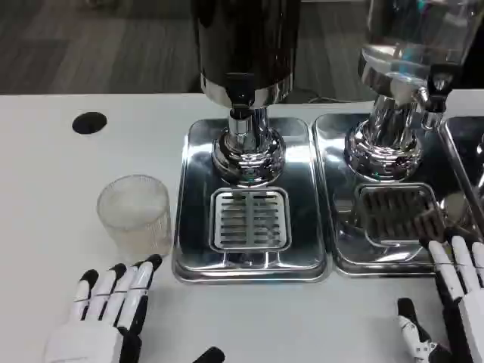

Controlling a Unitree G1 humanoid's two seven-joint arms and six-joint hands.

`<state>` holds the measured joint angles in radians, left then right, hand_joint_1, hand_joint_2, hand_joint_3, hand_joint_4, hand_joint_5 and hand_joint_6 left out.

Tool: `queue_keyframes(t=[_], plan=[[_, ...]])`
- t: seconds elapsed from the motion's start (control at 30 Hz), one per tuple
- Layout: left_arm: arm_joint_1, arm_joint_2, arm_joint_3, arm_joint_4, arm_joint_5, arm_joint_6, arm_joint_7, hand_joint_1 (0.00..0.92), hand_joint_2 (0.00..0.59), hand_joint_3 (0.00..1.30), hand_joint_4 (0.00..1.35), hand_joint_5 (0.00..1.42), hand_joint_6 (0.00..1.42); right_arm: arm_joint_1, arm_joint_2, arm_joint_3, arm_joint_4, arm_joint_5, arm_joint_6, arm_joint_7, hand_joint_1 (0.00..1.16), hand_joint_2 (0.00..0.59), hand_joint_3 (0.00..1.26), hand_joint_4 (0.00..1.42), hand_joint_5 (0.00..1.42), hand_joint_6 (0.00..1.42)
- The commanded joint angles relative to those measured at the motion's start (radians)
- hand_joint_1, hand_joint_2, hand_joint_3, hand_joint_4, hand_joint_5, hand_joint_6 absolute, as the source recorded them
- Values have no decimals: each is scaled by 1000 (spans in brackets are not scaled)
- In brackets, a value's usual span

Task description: Grasp the cup under the faucet to collect the drink, then remove the cup.

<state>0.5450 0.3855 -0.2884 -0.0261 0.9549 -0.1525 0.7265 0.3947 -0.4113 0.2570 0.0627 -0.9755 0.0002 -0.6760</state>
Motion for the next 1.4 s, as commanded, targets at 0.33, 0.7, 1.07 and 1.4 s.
queue_keyframes(t=[0.33,0.7,1.07,1.4], plan=[[2,-3,2,-12,1,7,-4,0,101,114,0,91,28,-18,3,2,16,5,-7,-9,201,410,95,10,0,0],[-19,-16,6,21,-39,-43,21,0,101,114,0,91,28,13,6,-1,-51,-17,22,3,201,410,95,5,0,0],[-71,10,37,-42,-108,-120,-45,0,95,115,0,104,64,72,10,-26,-102,-21,46,-12,203,410,88,0,0,0],[-130,13,166,-102,-268,-255,-98,0,67,210,0,183,150,85,15,-39,-79,0,29,-42,206,416,86,0,0,0]])
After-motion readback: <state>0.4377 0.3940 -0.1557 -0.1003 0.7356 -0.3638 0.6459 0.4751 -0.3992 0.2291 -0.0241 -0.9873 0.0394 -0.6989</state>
